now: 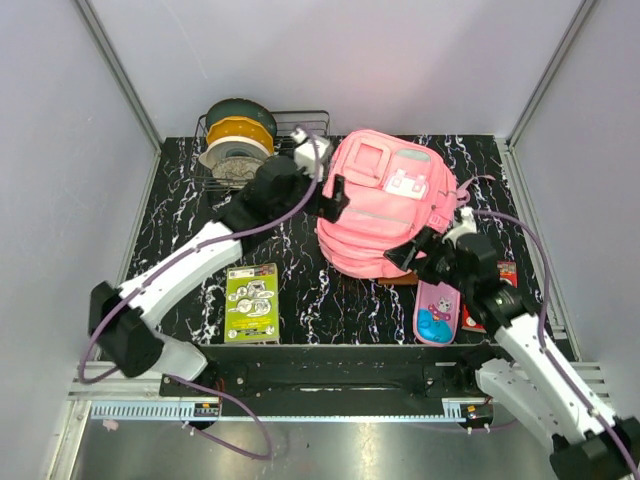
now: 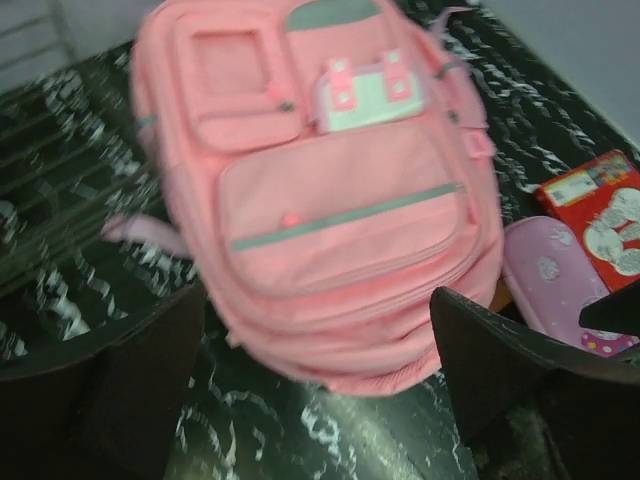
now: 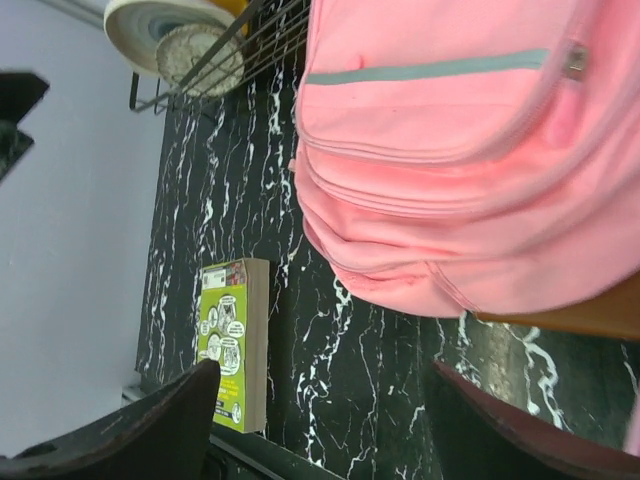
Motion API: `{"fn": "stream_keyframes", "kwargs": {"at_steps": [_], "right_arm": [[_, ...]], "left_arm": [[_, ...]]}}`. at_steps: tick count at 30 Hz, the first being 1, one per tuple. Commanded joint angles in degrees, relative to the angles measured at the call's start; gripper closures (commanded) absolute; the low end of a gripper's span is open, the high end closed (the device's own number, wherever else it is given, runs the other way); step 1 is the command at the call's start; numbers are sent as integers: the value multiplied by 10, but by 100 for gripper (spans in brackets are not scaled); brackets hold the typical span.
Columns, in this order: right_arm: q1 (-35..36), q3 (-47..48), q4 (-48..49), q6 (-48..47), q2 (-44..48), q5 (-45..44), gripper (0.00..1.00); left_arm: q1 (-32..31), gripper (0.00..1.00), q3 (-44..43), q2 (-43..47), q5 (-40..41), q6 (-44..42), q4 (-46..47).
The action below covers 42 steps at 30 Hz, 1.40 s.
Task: Pack the student bag
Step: Pick up the book from the center of the board.
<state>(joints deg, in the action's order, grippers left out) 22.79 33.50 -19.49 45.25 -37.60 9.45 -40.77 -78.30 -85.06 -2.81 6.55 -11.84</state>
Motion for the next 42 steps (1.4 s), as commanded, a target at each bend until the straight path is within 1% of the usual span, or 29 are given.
{"fn": "stream_keyframes", "kwargs": {"at_steps": [1,2,3,4,5,6,7,9,10,11,13,14,17,19,20,21,25,29,31,35,38,42], "right_arm": [[13,53,49,-72,-90,90,15],[36,66,57,-76,-105,91,15],[51,73,61,-84,-120,80,15],[72,80,64,-90,-149,72,15],[90,95,73,-96,-166,63,15],[116,101,76,-98,-184,57,15],[118,105,81,-90,-221,57,15],[122,114,107,-75,-260,85,17],[125,121,110,-71,-299,88,17],[132,139,114,-69,-317,94,17],[151,157,116,-68,-367,91,17],[156,176,104,-66,-383,88,17],[173,198,112,-67,-436,115,17],[192,210,123,-63,-478,130,17],[200,226,127,-60,-492,137,17],[208,235,128,-57,-520,137,17],[235,275,141,-38,-580,141,17],[248,300,171,-4,-628,146,21],[253,313,182,0,-651,155,24],[263,341,172,11,-695,166,29],[265,358,167,17,-725,174,34],[270,373,151,27,-755,162,35]], "left_arm": [[53,1,129,113,129,102,-7],[85,1,153,131,134,117,-20],[100,1,177,169,141,142,-27],[115,1,220,189,145,150,-32],[135,1,239,208,151,158,-43],[142,1,271,244,165,172,-49],[149,1,286,259,170,180,-54],[179,1,321,300,180,216,-81],[194,1,336,309,166,225,-85],[235,1,350,318,120,234,-86],[276,1,400,334,57,257,-79],[311,1,411,338,32,265,-88],[347,1,460,390,32,284,-93],[373,1,494,408,-10,300,-86],[396,1,506,409,-52,306,-77],[402,1,534,411,-71,323,-65],[407,1,578,406,-110,348,-31],[419,1,619,401,-142,376,16],[420,1,636,398,-142,386,33],[422,1,665,377,-167,399,76],[422,6,685,369,-188,405,110],[422,9,699,373,-189,401,108]]}}
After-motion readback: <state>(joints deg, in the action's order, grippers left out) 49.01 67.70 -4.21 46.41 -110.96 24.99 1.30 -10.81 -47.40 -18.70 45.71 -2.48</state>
